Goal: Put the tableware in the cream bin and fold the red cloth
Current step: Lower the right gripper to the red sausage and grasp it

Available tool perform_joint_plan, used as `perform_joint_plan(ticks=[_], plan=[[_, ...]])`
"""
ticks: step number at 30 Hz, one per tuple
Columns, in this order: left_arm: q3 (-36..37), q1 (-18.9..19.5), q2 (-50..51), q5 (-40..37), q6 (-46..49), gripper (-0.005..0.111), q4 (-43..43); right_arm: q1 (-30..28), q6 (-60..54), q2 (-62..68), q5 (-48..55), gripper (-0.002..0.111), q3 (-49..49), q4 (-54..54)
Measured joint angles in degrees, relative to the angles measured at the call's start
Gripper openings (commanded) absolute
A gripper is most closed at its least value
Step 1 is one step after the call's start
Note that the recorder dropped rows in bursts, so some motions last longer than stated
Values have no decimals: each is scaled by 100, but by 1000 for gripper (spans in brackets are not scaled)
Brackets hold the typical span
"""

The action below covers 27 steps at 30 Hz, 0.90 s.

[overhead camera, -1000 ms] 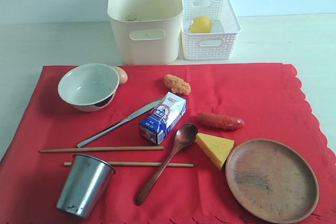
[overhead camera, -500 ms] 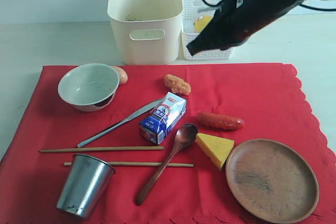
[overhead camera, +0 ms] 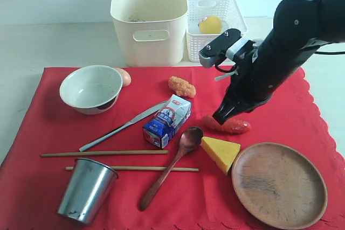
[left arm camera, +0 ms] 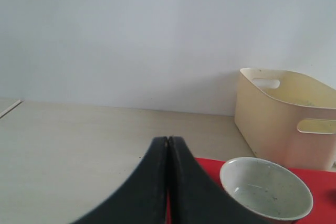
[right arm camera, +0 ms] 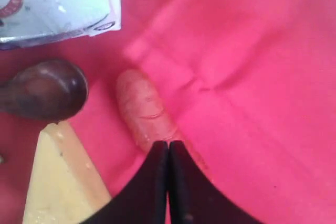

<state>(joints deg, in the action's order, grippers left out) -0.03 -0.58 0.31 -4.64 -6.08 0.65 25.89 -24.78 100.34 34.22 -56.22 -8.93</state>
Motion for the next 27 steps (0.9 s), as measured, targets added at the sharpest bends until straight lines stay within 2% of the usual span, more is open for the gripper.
perform_joint_plan(ticks=[8, 11, 21, 25, 27], plan=[[0, 0, 0, 0, 0, 2, 0, 0, -261, 389, -215, 45, 45, -376], [0, 0, 0, 0, 0, 2, 0, 0, -490, 564, -312, 51, 45, -406], [0, 0, 0, 0, 0, 2, 0, 0, -797, 966, -406, 50, 45, -421], [0, 0, 0, 0, 0, 2, 0, 0, -797, 966, -416, 44, 45, -421], [0, 0, 0, 0, 0, 2, 0, 0, -800, 970, -428, 36, 45, -421]])
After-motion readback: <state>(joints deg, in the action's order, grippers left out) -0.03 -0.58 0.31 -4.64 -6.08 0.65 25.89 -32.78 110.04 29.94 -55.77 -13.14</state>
